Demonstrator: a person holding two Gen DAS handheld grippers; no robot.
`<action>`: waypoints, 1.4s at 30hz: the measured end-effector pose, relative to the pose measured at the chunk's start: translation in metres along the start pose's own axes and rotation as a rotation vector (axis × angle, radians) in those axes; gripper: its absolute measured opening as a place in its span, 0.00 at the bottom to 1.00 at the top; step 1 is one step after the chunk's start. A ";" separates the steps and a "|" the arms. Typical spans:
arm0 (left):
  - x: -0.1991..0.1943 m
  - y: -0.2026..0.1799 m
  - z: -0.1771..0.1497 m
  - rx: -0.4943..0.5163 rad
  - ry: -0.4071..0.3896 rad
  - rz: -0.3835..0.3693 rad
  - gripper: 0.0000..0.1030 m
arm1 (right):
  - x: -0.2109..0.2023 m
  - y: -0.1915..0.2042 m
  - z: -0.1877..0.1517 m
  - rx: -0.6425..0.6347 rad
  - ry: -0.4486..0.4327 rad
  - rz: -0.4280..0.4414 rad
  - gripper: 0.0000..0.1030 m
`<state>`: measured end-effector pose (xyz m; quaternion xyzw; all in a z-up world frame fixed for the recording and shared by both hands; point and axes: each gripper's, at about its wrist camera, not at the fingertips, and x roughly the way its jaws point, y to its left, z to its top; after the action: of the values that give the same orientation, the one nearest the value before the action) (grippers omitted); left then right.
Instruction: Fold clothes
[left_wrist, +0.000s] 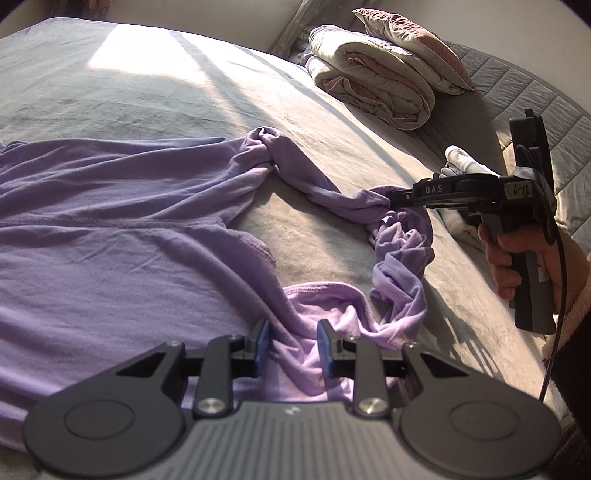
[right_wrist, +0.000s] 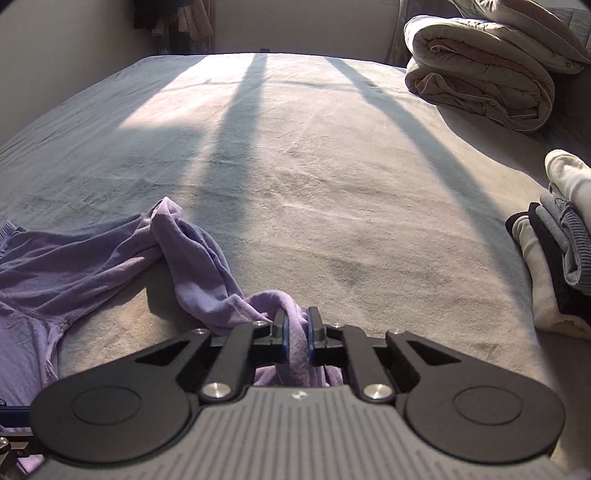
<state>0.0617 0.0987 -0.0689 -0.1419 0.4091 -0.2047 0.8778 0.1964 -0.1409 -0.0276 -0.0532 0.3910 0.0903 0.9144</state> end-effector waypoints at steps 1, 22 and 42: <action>0.000 0.000 0.000 0.000 0.001 -0.001 0.28 | 0.002 -0.002 0.006 0.003 -0.008 -0.012 0.10; -0.004 0.004 0.009 -0.035 -0.009 0.011 0.28 | 0.007 -0.036 0.008 0.185 0.049 0.034 0.43; -0.041 0.021 0.012 -0.061 -0.078 0.056 0.26 | -0.093 -0.063 -0.042 0.281 -0.025 -0.027 0.02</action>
<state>0.0526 0.1379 -0.0433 -0.1652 0.3845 -0.1617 0.8937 0.1168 -0.2213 0.0124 0.0712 0.3875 0.0228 0.9188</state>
